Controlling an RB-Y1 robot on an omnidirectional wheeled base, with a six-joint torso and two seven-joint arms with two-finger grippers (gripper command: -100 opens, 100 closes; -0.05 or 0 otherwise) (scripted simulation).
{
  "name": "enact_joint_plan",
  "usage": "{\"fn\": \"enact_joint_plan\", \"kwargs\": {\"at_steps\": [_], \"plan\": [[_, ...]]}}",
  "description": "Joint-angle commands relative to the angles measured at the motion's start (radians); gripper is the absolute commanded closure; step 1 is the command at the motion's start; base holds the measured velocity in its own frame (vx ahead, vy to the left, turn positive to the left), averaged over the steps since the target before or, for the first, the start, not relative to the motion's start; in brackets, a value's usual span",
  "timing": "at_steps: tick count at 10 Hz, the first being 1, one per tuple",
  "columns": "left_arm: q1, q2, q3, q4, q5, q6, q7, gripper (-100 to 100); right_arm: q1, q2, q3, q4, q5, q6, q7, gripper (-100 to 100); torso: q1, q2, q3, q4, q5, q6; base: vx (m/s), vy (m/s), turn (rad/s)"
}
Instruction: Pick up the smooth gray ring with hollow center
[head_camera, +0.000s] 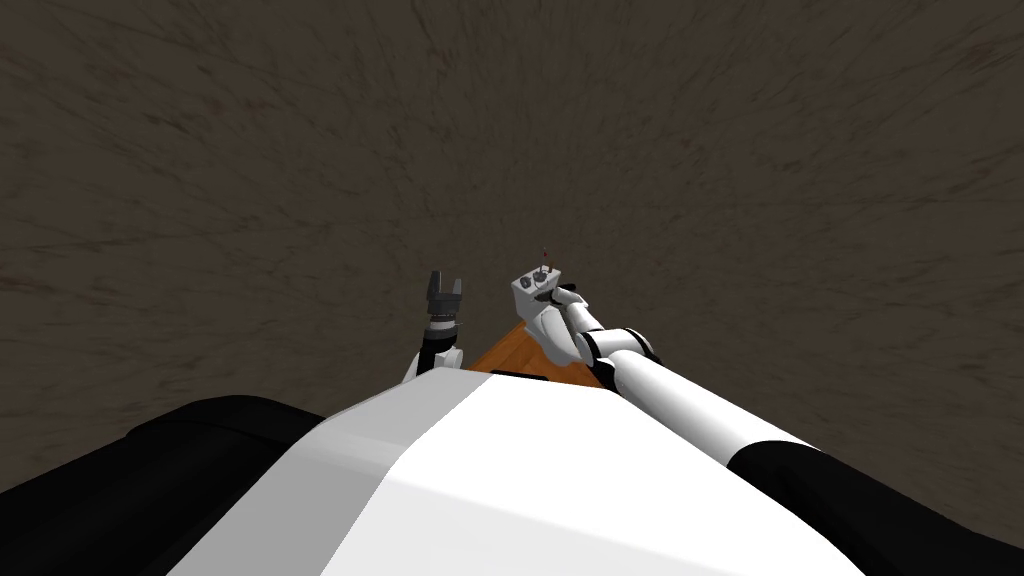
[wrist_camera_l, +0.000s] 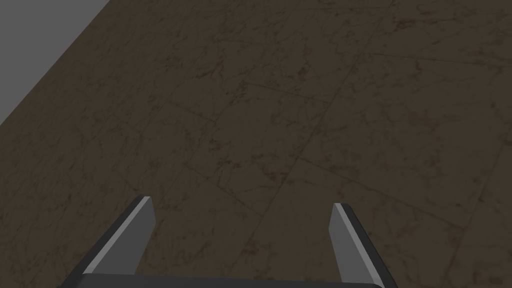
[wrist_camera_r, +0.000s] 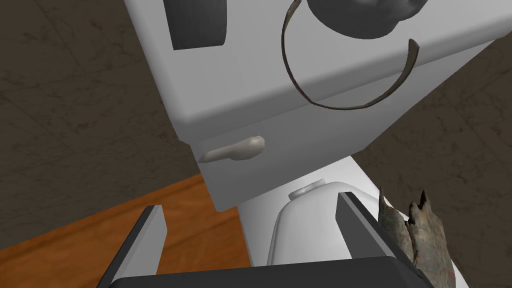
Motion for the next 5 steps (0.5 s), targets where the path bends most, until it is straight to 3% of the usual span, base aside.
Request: {"fn": "enact_joint_plan", "kwargs": {"at_steps": [1,4,5], "plan": [[0.000,0.000,0.000,0.000,0.000,0.000,0.000,0,-0.020,-0.001,0.003,0.032,-0.012,0.017,-0.013,-100,0.000,0.000,0.000,0.000,0.000,0.000,0.053,-0.019,0.016],[0.000,0.000,0.000,0.000,0.000,0.000,0.000,0,-0.130,0.004,0.018,0.147,-0.066,0.073,-0.066,-100,0.001,-0.002,-0.001,0.000,0.000,0.000,0.096,-0.016,0.046],[0.000,0.000,0.000,0.000,0.000,0.000,0.000,0,-0.134,0.004,0.018,0.147,-0.066,0.073,-0.066,-100,0.000,-0.004,-0.002,-0.001,0.000,0.000,0.091,-0.024,0.014]]}}
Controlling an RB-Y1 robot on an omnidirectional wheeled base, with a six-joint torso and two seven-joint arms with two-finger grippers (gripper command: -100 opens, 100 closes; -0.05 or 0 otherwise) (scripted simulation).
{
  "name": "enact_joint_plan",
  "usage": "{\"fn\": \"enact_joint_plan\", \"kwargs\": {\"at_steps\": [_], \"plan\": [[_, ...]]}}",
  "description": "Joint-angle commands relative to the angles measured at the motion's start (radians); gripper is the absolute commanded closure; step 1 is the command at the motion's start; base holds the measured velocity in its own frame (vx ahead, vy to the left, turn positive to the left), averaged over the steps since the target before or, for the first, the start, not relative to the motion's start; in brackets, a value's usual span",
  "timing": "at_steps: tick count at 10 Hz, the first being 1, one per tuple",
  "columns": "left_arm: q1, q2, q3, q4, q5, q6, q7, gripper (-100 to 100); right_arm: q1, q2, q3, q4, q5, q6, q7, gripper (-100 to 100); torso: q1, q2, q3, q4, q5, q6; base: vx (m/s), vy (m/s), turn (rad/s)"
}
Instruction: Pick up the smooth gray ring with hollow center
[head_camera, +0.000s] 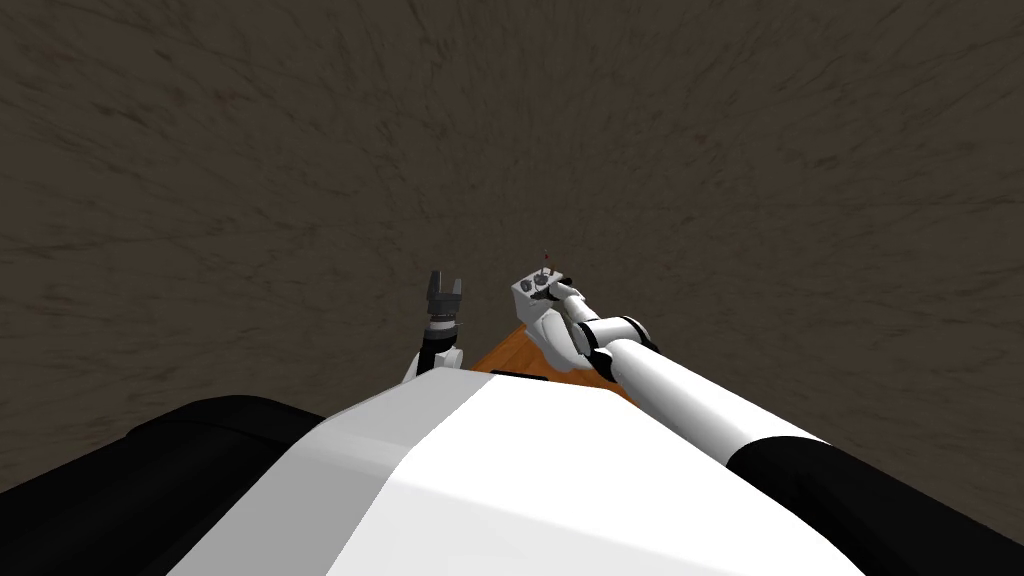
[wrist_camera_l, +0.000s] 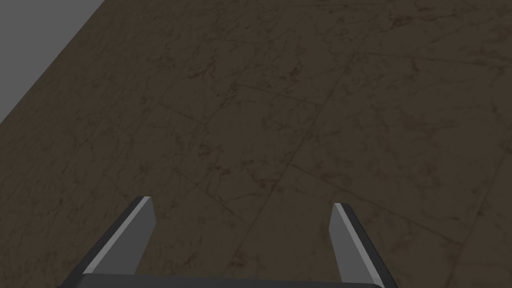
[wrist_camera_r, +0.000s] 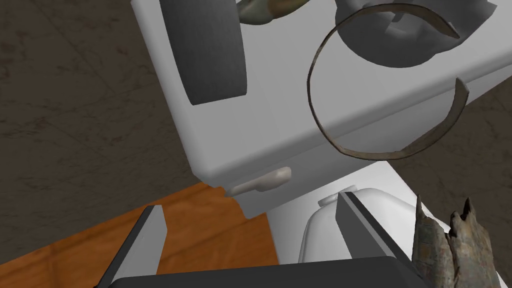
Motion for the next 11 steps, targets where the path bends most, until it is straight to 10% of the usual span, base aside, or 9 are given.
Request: {"fn": "enact_joint_plan", "kwargs": {"at_steps": [1,5,8,9,10,11], "plan": [[0.000,0.000,0.000,0.000,0.000,0.000,0.000,0,-0.050,0.002,0.004,0.050,-0.024,0.008,-0.009,-100,0.000,0.000,0.000,0.000,0.000,0.000,0.071,-0.026,0.037],[0.000,0.000,0.000,0.000,0.000,0.000,0.000,0,-0.152,0.007,0.018,0.142,-0.071,0.041,-0.049,-100,0.002,-0.002,-0.001,0.000,0.000,0.000,0.126,0.000,0.073],[0.000,0.000,0.000,0.000,0.000,0.000,0.000,0,-0.143,0.007,0.022,0.123,-0.065,0.048,-0.061,-100,0.003,0.002,0.001,0.000,0.001,0.000,0.060,0.019,0.010],[0.000,0.000,0.000,0.000,0.000,0.000,0.000,0,-0.144,0.007,0.021,0.125,-0.065,0.047,-0.059,0,0.002,0.005,0.002,0.001,0.000,0.000,0.005,0.002,0.001],[0.000,0.000,0.000,0.000,0.000,0.000,0.000,0,-0.118,-0.001,0.019,0.086,-0.075,0.071,-0.042,-100,0.002,0.006,0.003,0.001,0.000,0.000,0.034,0.036,-0.098],[0.000,0.000,0.000,0.000,0.000,0.000,0.000,0,-0.118,-0.001,0.019,0.086,-0.075,0.071,-0.042,-100,0.003,0.005,0.003,0.001,0.001,0.001,0.038,0.062,-0.070]]}}
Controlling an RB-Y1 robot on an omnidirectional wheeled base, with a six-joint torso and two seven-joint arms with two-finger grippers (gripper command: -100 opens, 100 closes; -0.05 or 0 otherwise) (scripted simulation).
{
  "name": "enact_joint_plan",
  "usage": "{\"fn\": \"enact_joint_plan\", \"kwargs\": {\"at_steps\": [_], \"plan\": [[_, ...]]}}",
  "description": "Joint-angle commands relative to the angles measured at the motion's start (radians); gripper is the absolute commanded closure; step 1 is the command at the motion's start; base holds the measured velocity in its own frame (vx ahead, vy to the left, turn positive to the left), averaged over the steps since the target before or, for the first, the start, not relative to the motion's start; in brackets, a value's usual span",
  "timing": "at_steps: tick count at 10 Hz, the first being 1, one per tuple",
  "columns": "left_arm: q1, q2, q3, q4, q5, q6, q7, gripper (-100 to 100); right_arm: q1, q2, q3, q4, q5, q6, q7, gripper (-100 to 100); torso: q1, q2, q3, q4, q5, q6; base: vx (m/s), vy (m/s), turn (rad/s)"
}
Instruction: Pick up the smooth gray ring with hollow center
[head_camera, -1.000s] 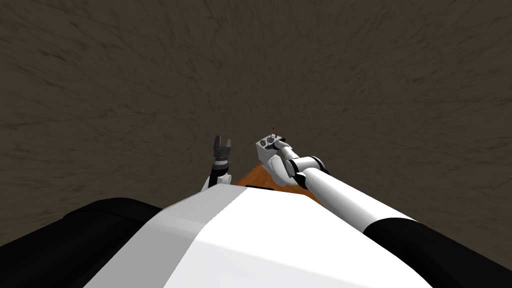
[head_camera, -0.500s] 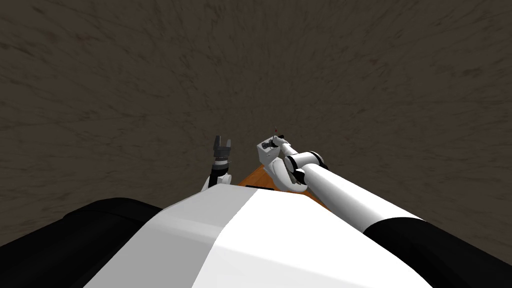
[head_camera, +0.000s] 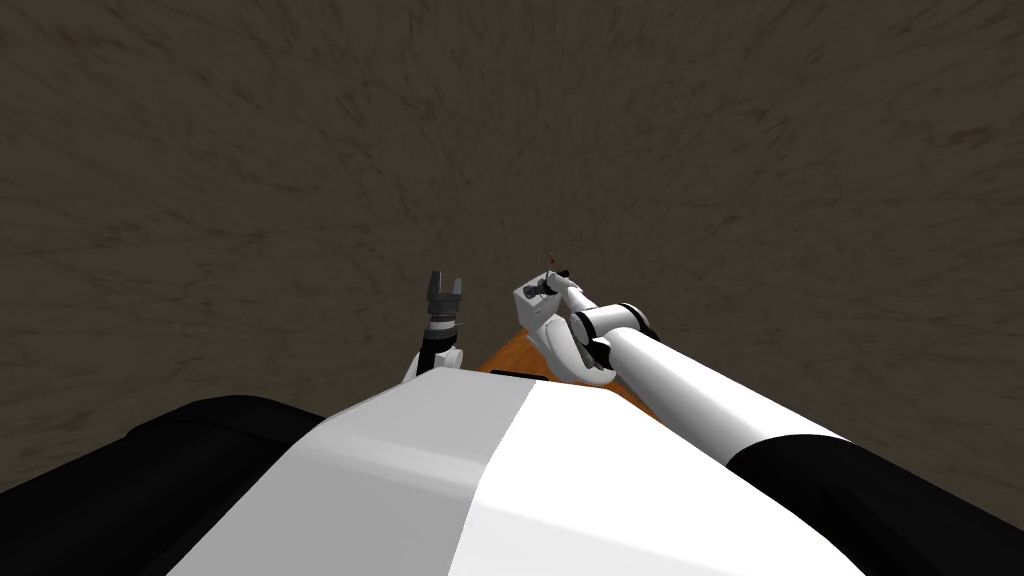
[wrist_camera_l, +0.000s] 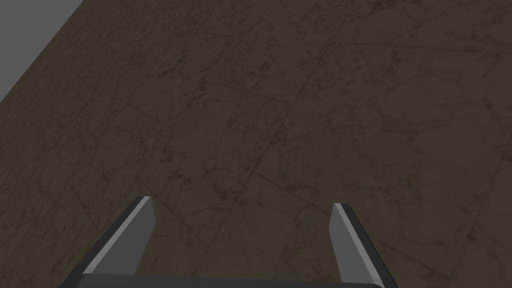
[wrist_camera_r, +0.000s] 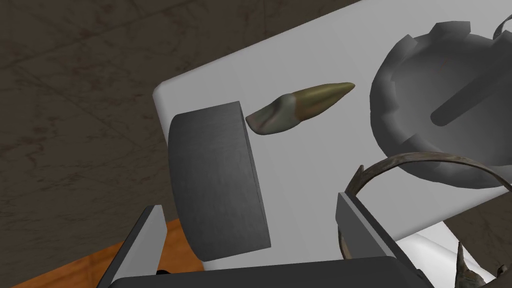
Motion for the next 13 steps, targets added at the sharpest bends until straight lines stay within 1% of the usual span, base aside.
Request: {"fn": "enact_joint_plan", "kwargs": {"at_steps": [1,2,4,5,6,7,8,10,11,13], "plan": [[0.000,0.000,0.000,0.000,0.000,0.000,0.000,0,0.036,-0.010,0.000,-0.050,-0.007,0.035,0.011,-100,0.000,0.000,0.000,0.000,0.000,0.000,0.050,0.114,-0.111],[0.000,0.000,0.000,0.000,0.000,0.000,0.000,0,0.036,-0.010,0.000,-0.058,-0.007,0.035,0.011,-100,0.003,-0.001,0.000,0.000,0.001,0.000,0.042,0.087,-0.063],[0.000,0.000,0.000,0.000,0.000,0.000,0.000,0,0.089,-0.027,-0.004,-0.127,-0.027,0.082,0.045,-100,0.001,-0.001,-0.001,0.000,0.000,0.000,0.067,0.098,-0.125],[0.000,0.000,0.000,0.000,0.000,0.000,0.000,0,0.115,-0.036,-0.006,-0.168,-0.037,0.106,0.061,-100,0.004,-0.002,-0.001,-0.001,0.001,0.000,0.080,0.140,-0.163],[0.000,0.000,0.000,0.000,0.000,0.000,0.000,0,0.115,-0.036,-0.006,-0.173,-0.037,0.106,0.061,-100,0.005,-0.003,-0.002,-0.001,0.001,0.000,0.039,0.088,-0.073],[0.000,0.000,0.000,0.000,0.000,0.000,0.000,0,0.142,-0.045,-0.008,-0.212,-0.047,0.130,0.078,-100,0.002,-0.001,-0.001,0.000,0.001,0.000,0.028,0.092,-0.103],[0.000,0.000,0.000,0.000,0.000,0.000,0.000,0,0.142,-0.045,-0.008,-0.212,-0.047,0.130,0.078,-100,0.002,0.000,0.000,0.000,0.001,0.000,0.026,0.075,-0.052],[0.000,0.000,0.000,0.000,0.000,0.000,0.000,0,0.194,-0.062,-0.012,-0.278,-0.067,0.177,0.112,-100,0.001,0.000,0.000,0.000,0.000,0.000,0.052,0.094,-0.135],[0.000,0.000,0.000,0.000,0.000,0.000,0.000,0,0.194,-0.062,-0.012,-0.288,-0.067,0.177,0.112,-100,0.003,-0.002,-0.001,0.000,0.001,0.000,0.045,0.094,-0.060],[0.000,0.000,0.000,0.000,0.000,0.000,0.000,0,0.247,-0.079,-0.016,-0.362,-0.087,0.225,0.146,-100,0.002,-0.001,-0.001,0.000,0.001,0.000,0.035,0.126,-0.124]]}}
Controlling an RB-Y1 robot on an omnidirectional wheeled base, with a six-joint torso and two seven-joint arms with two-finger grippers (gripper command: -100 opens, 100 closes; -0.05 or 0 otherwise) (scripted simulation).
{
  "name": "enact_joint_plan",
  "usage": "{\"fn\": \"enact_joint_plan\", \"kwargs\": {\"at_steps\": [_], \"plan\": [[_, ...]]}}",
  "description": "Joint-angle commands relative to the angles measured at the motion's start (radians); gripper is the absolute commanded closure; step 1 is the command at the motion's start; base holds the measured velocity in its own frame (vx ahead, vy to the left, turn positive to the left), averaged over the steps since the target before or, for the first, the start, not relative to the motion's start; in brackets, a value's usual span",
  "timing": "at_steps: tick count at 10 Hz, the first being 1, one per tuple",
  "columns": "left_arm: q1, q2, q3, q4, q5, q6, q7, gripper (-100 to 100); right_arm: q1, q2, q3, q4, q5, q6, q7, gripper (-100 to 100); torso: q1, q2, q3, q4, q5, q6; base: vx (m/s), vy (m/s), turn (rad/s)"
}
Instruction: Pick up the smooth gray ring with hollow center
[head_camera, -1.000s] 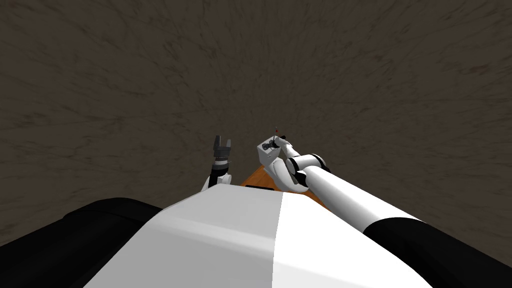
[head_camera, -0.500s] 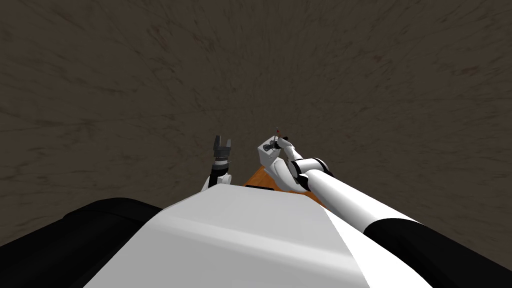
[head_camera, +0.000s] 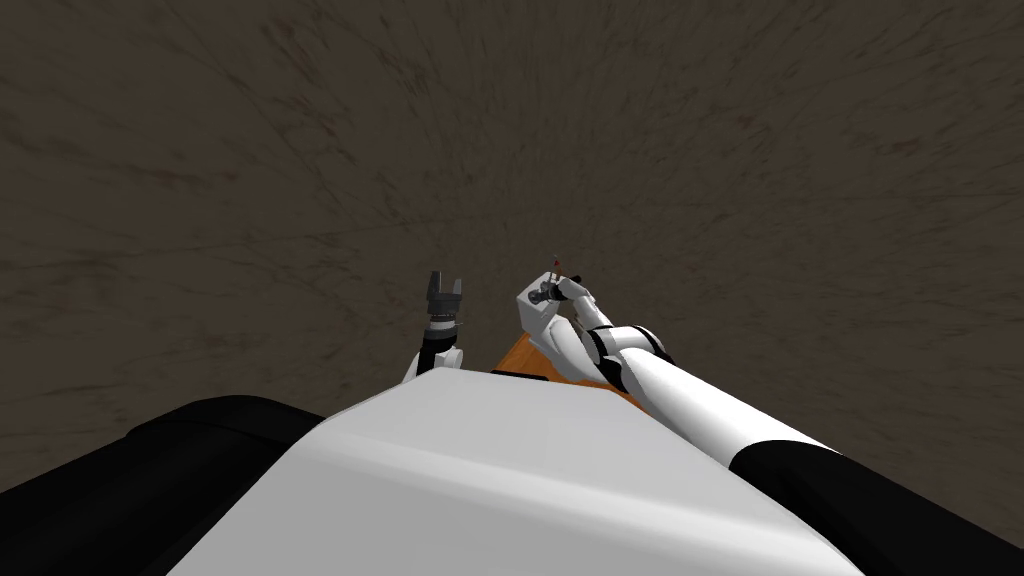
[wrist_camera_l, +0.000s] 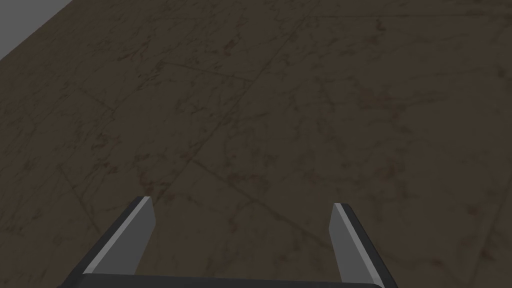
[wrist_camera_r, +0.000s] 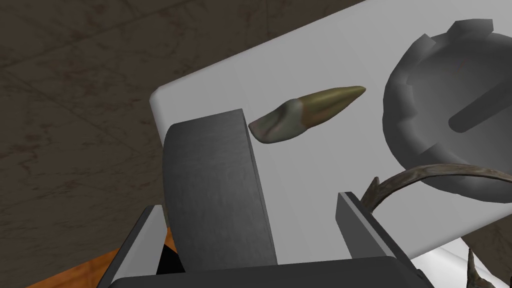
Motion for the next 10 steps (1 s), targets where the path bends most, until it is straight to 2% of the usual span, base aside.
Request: {"fn": "enact_joint_plan", "kwargs": {"at_steps": [1,2,3,7,8,9,10], "plan": [[0.000,0.000,0.000,0.000,0.000,0.000,0.000,0,0.016,-0.006,-0.001,-0.028,-0.006,0.017,0.012,-100,0.000,0.000,0.000,0.000,0.000,0.000,0.040,0.102,-0.072],[0.000,0.000,0.000,0.000,0.000,0.000,0.000,0,0.015,-0.004,0.000,-0.024,-0.003,0.013,0.008,-100,-0.002,0.000,0.000,0.000,0.000,-0.001,0.011,0.030,-0.004],[0.000,0.000,0.000,0.000,0.000,0.000,0.000,0,0.016,-0.004,0.000,-0.027,-0.003,0.016,0.009,100,-0.006,0.001,0.001,0.000,-0.001,0.000,0.003,0.008,0.001],[0.000,0.000,0.000,0.000,0.000,0.000,0.000,0,0.015,-0.004,0.000,-0.028,-0.003,0.016,0.010,100,-0.010,0.001,0.001,0.000,-0.002,0.000,0.000,0.000,0.000],[0.000,0.000,0.000,0.000,0.000,0.000,0.000,0,0.015,-0.004,0.000,-0.027,-0.003,0.016,0.010,0,-0.010,0.002,0.001,0.000,-0.002,0.000,0.000,0.000,0.000],[0.000,0.000,0.000,0.000,0.000,0.000,0.000,0,-0.010,0.003,0.001,0.010,0.004,-0.006,-0.005,100,-0.010,0.002,0.001,0.000,-0.002,0.000,-0.011,-0.070,0.102],[0.000,0.000,0.000,0.000,0.000,0.000,0.000,0,-0.036,0.012,0.003,0.044,0.014,-0.030,-0.021,100,-0.013,0.002,0.001,0.000,-0.003,0.000,-0.042,-0.144,0.206]]}}
